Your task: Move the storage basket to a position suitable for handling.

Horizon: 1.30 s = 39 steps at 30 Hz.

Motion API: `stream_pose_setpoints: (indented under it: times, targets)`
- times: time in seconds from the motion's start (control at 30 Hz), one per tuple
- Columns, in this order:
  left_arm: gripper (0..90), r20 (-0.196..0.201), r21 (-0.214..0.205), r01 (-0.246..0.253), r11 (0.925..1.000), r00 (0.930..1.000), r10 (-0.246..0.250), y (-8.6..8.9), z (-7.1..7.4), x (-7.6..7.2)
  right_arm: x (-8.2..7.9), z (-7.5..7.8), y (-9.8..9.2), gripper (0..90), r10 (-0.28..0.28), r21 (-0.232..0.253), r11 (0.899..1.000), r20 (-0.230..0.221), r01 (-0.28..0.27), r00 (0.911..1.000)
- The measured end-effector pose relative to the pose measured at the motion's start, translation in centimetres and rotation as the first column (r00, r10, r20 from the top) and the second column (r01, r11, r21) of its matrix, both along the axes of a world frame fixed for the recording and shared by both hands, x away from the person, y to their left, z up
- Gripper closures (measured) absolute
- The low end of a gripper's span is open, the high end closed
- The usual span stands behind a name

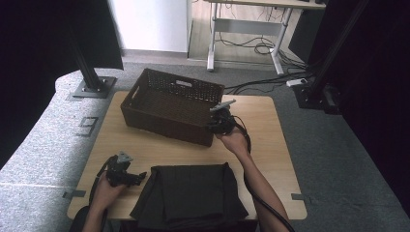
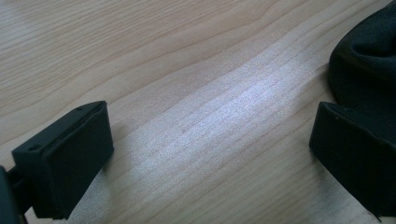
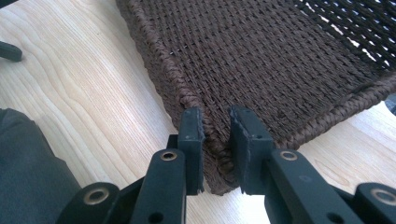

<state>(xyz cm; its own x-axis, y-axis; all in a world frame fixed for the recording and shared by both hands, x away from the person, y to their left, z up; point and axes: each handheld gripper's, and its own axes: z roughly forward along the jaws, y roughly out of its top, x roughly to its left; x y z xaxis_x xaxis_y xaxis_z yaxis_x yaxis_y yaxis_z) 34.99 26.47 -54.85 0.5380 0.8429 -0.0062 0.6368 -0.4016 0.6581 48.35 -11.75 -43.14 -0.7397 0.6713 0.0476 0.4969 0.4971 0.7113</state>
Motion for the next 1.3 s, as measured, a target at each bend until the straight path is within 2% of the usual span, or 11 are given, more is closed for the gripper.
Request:
stream_pose_setpoints:
  times: [0.53, 1.13, 1.27, 1.3]
  targets:
    - [0.0, -0.001, 0.001, -0.008, 1.0000, 1.0000, 0.008, 0.2, 0.0, 0.0, -0.6, 0.0, -2.9, 71.8, -0.028, -0.005, 1.000, 0.021, 0.028, 0.9994]
    - [0.0, -0.001, 0.001, -0.008, 1.0000, 1.0000, 0.008, 0.2, 0.0, 0.0, -1.1, 0.2, -7.8, 69.5, -0.117, 0.003, 0.993, 0.031, 0.117, 0.9926]
    - [0.0, -0.001, 0.001, -0.009, 1.0000, 1.0000, 0.009, 0.2, 0.0, 0.0, -1.1, 0.4, -7.6, 68.5, -0.118, -0.015, 0.993, 0.033, 0.118, 0.9925]
    - [0.0, -0.001, 0.000, -0.009, 1.0000, 1.0000, 0.009, 0.2, 0.0, 0.0, -1.1, 0.9, -7.4, 63.5, -0.115, -0.020, 0.993, 0.039, 0.116, 0.9926]
